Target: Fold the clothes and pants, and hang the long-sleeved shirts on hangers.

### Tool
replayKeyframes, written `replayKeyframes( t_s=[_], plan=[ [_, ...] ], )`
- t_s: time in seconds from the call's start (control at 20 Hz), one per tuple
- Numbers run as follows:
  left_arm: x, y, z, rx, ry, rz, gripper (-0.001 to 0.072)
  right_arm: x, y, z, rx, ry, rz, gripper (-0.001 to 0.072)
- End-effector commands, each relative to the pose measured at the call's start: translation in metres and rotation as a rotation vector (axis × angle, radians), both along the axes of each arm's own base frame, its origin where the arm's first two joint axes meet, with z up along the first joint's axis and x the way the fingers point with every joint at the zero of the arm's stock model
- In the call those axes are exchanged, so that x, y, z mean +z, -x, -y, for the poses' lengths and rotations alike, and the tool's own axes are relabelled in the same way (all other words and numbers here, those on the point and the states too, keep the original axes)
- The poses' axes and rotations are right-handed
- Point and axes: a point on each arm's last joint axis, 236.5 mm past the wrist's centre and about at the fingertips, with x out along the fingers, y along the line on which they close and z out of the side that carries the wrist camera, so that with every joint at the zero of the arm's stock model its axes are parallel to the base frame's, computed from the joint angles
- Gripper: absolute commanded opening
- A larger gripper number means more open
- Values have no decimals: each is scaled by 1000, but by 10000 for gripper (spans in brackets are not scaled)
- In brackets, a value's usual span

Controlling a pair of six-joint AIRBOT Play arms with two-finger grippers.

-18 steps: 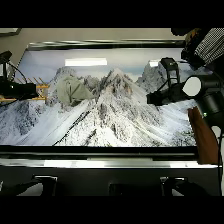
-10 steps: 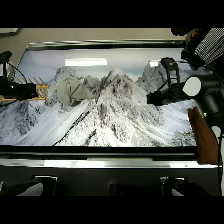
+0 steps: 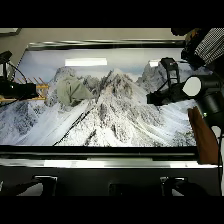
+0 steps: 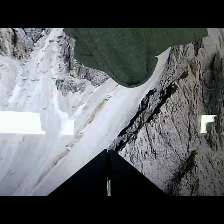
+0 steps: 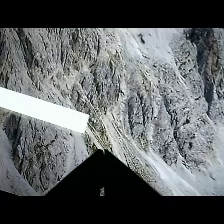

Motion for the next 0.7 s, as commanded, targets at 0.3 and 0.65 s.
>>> replayKeyframes(
  t_s=[0.3,0.65],
  plan=[
    [0,-2,0,2,-1,7,19,1,0,-1,0,-2,3,43],
    [-11,-7,-1,4,3,-16,19,6,-11,-2,-8,-13,52,43]
  ],
)
